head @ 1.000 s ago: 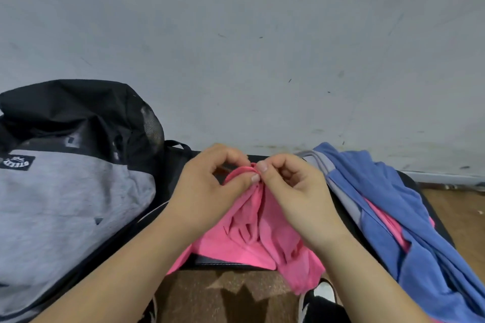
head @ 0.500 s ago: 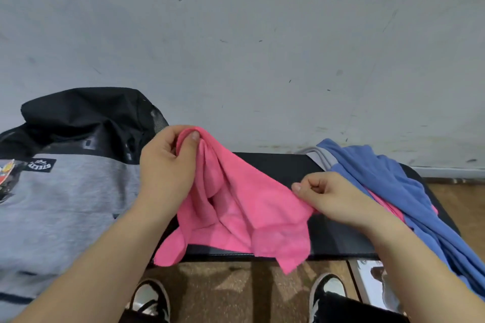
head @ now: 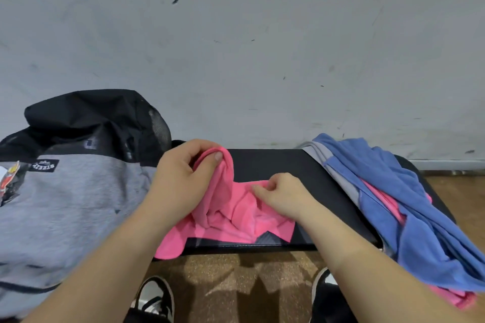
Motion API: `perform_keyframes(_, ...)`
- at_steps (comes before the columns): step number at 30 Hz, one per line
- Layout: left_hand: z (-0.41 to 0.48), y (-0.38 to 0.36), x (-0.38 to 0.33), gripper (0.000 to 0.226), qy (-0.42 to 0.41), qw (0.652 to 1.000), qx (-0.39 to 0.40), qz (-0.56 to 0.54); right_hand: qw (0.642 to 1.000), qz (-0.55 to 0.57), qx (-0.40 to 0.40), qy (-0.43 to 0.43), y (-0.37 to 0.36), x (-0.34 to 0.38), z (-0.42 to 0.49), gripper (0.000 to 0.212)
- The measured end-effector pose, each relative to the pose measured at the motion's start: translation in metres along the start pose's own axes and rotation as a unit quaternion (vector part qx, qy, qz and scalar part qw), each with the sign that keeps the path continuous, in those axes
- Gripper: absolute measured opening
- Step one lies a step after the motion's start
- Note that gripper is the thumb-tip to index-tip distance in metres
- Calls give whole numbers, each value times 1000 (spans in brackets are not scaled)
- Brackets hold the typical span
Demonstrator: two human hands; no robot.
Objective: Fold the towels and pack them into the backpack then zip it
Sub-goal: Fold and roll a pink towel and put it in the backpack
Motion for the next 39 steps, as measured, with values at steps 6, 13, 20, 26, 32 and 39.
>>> perform_keyframes(6,9,12,16,15,11,1000,-18,1,995,-91,5,-51,-18,10,10,41)
perform_keyframes(13,24,34,29,16,32,993,-110,3,957,288,-9,-34,16,19,-2,30)
perform_keyframes(20,22,60,30,13,41,980,-194,-22,843,518,-129,-69,53,20,-23,31)
perform_keyframes(26,25,40,45,13,48,983,-93,151,895,406,-183,22,65,16,-22,30)
perform_keyframes(32,14,32,24,12,117,987,-105,-35,920,310,-198,139,60,43,-35,40)
perform_keyframes(39,-8,-35,3,11,168,970,-1,-178,899,402,-78,157,21,87,-62,17)
Point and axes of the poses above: each hand's wrist, its own z-axis towards the middle knuckle, its own y-axis out of the back of the hand, x = y × z, the point moved 6 cm from there along z, towards the middle knuckle, and after that the axes turned 7 degrees about z, right-handed, at the moved point
